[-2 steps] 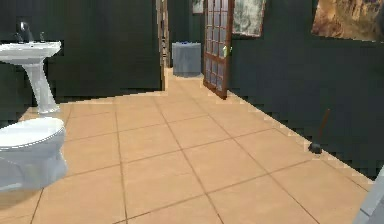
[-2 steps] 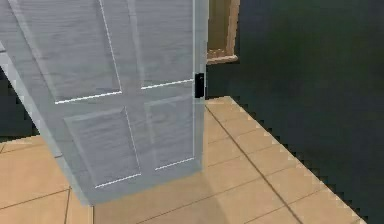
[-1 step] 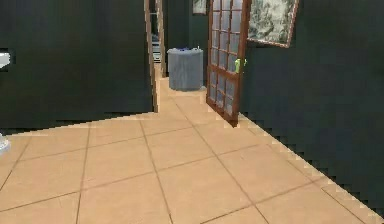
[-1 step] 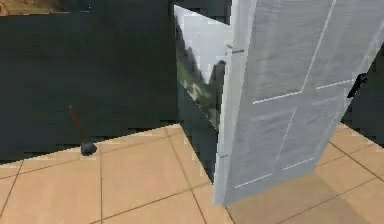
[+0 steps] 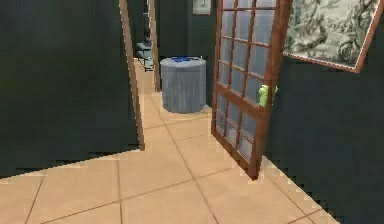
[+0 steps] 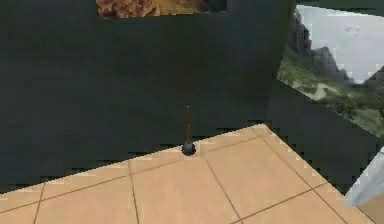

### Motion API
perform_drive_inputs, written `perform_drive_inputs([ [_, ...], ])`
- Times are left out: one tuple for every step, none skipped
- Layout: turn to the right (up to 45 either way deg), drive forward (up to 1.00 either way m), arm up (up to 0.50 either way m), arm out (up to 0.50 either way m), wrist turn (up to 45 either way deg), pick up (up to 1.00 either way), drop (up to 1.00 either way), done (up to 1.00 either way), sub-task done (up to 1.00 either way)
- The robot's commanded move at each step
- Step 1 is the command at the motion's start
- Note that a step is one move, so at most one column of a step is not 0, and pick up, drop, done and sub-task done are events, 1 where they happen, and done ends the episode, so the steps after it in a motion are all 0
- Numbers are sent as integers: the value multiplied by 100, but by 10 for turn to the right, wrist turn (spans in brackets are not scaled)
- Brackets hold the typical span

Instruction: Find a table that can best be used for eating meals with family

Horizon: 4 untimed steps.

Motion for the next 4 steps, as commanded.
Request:
perform_drive_inputs([
  [0,100,0,0,0,0,0,0,0],
  [0,95,0,0,0,0,0,0,0],
  [-450,0,0,0,0,0,0,0,0],
  [-60,0,0,0,0,0,0,0,0],
])
